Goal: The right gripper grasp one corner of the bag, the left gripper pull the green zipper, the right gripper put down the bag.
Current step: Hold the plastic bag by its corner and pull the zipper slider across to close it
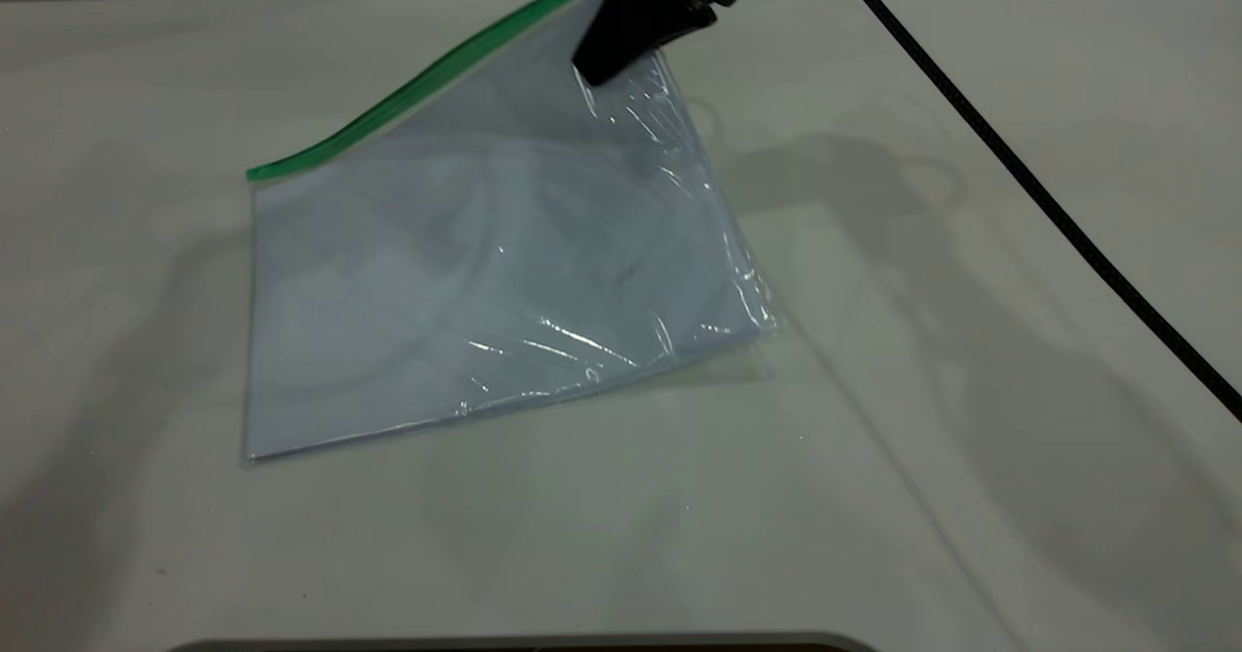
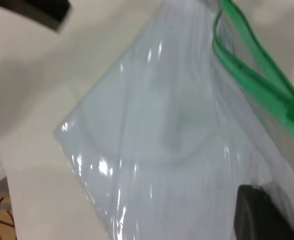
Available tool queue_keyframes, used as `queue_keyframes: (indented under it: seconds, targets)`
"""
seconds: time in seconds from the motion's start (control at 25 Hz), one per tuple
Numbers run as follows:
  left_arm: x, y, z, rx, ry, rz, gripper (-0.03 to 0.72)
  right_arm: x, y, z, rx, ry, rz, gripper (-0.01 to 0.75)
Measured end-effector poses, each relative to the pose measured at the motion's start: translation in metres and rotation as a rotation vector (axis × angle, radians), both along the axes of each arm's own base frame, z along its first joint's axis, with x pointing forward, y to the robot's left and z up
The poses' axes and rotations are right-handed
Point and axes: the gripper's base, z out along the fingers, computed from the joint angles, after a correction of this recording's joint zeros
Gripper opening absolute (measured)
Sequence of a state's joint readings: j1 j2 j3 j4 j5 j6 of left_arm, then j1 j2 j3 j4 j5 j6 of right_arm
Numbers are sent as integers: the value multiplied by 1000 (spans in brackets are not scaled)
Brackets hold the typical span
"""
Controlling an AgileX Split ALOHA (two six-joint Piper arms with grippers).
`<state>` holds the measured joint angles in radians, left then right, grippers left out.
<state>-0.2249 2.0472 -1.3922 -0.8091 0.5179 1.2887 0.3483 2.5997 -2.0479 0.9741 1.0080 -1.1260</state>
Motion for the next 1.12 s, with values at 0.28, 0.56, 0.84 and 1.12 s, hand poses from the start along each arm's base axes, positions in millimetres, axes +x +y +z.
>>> queue_keyframes:
  seconds: [0.28,0.56,0.84,1.12]
  targets:
    - [0,-5,-1,-59,2,-18,587,3,7,8,125,-112,51,46]
    - [-1,-5,-1,-43,-24,-71,587,-8,9,12,185,-137,212,33]
    - [-9,-9,-1,-58,14,-172,587,-11,10,13,203,-142,248,33]
    - [-10,-9,-1,-52,0,-210,582,-11,11,13,202,-143,251,33]
